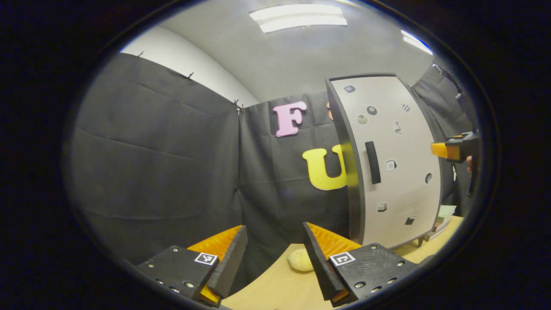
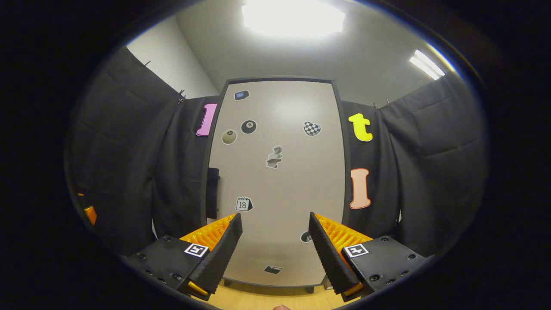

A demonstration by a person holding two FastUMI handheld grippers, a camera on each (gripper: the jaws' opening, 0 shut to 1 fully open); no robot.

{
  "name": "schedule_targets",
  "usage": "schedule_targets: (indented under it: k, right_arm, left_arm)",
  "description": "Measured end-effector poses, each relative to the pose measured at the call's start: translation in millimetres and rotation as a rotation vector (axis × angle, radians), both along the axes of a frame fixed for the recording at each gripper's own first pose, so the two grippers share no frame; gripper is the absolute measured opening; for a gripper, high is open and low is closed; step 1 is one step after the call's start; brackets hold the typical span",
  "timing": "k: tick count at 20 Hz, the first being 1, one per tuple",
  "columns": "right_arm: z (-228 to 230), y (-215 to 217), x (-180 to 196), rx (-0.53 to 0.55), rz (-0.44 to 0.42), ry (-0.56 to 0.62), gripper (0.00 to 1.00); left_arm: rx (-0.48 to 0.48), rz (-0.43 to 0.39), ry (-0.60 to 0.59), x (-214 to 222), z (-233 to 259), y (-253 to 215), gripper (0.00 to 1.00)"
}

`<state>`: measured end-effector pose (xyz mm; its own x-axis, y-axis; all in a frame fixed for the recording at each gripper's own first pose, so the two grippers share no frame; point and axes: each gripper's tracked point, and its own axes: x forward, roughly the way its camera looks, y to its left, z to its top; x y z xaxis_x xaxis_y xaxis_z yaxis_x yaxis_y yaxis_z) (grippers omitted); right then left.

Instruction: Open the cabinet door with the right hand, grasp the bottle in the cabinet with the left hand and place it on the coaster, then close the cabinet door with the right hand.

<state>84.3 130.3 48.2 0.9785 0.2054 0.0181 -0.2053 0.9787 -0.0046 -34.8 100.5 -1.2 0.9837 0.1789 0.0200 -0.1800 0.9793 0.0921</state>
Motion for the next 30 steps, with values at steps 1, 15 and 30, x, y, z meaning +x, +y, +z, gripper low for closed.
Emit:
schedule_targets:
  k: [1,15,30]
  right_arm:
    - [2.0,7.4,4.8,0.004,0.007,0.004,0.97]
    - [9.2,108.6,65.4,0.047,0.106,0.075,0.99]
    - [-21.4,177.2,121.6,0.034,0.118,0.191,0.70]
  left_arm:
    - [0.005,0.015,0.001,-3.9,0.7,8.0,0.79]
    - [0.011,0.191,0.019,-44.5,-8.7,90.6,0.77]
    - [0.000,0.305,0.033,-62.5,-22.2,142.6,0.79]
